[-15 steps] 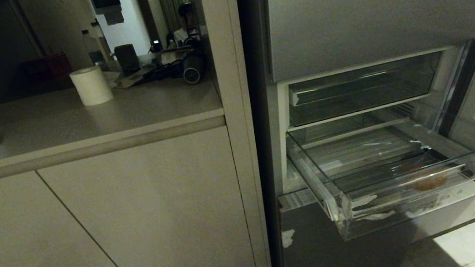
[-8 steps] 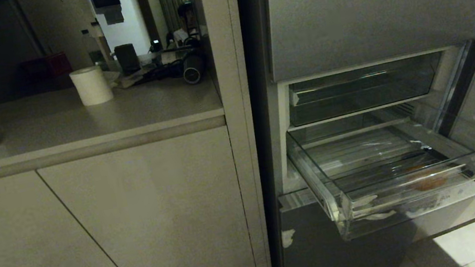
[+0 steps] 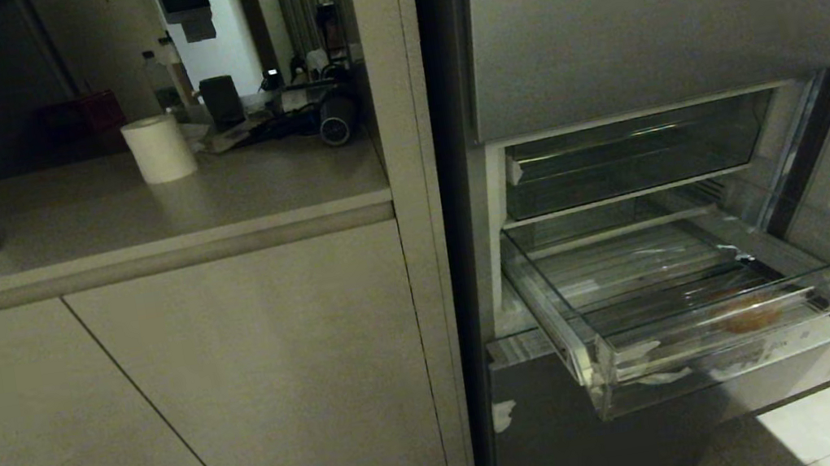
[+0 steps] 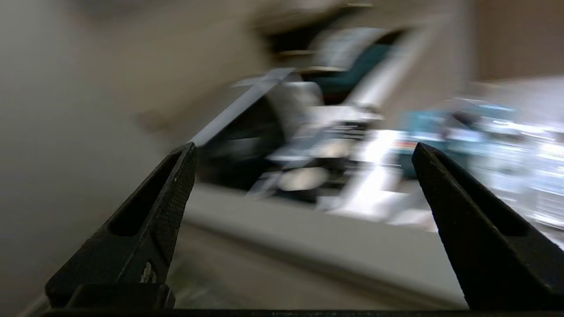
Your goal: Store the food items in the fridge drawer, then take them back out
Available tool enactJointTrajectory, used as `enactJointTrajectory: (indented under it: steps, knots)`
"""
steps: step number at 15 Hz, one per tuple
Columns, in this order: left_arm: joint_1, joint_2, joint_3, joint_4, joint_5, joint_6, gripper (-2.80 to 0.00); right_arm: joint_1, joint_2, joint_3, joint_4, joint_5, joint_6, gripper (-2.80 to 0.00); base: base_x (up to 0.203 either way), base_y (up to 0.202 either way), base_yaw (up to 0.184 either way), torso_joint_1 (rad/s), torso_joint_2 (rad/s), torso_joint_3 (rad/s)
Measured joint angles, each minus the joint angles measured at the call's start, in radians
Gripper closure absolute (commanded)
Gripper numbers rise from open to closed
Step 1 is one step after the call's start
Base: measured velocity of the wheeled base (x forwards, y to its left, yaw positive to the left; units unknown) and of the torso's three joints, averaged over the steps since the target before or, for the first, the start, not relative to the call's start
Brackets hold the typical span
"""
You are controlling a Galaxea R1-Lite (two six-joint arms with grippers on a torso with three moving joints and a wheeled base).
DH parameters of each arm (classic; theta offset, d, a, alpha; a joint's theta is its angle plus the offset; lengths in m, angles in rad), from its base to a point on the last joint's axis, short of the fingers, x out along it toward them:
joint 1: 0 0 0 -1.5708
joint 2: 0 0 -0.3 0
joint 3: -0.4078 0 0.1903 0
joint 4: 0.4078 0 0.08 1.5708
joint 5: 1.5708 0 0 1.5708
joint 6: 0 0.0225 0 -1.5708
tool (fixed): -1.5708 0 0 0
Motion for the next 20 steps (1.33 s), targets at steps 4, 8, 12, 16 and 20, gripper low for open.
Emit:
enactJointTrajectory:
  steps: [4, 8, 12, 16, 20]
  knots:
    - [0.0, 0.0, 0.0, 0.0, 0.0, 0.0, 0.0, 0.457, -0.125, 0.018, 0.012, -0.171, -0.113, -2.8, 0.0, 0.0, 0.0, 0.0, 0.0, 0.0]
    - [0.0, 0.0, 0.0, 0.0, 0.0, 0.0, 0.0, 0.926, -0.161, 0.034, 0.164, -0.387, -0.267, -2.8, 0.0, 0.0, 0.0, 0.0, 0.0, 0.0]
    - [0.0, 0.0, 0.0, 0.0, 0.0, 0.0, 0.0, 1.112, -0.033, 0.028, 0.283, -0.521, -0.318, -2.8, 0.0, 0.0, 0.0, 0.0, 0.0, 0.0]
    - [0.0, 0.0, 0.0, 0.0, 0.0, 0.0, 0.0, 1.118, 0.062, 0.053, 0.285, -0.527, -0.316, -2.8, 0.0, 0.0, 0.0, 0.0, 0.0, 0.0]
    - [0.0, 0.0, 0.0, 0.0, 0.0, 0.0, 0.0, 1.119, 0.053, 0.037, 0.283, -0.521, -0.321, -2.8, 0.0, 0.0, 0.0, 0.0, 0.0, 0.0]
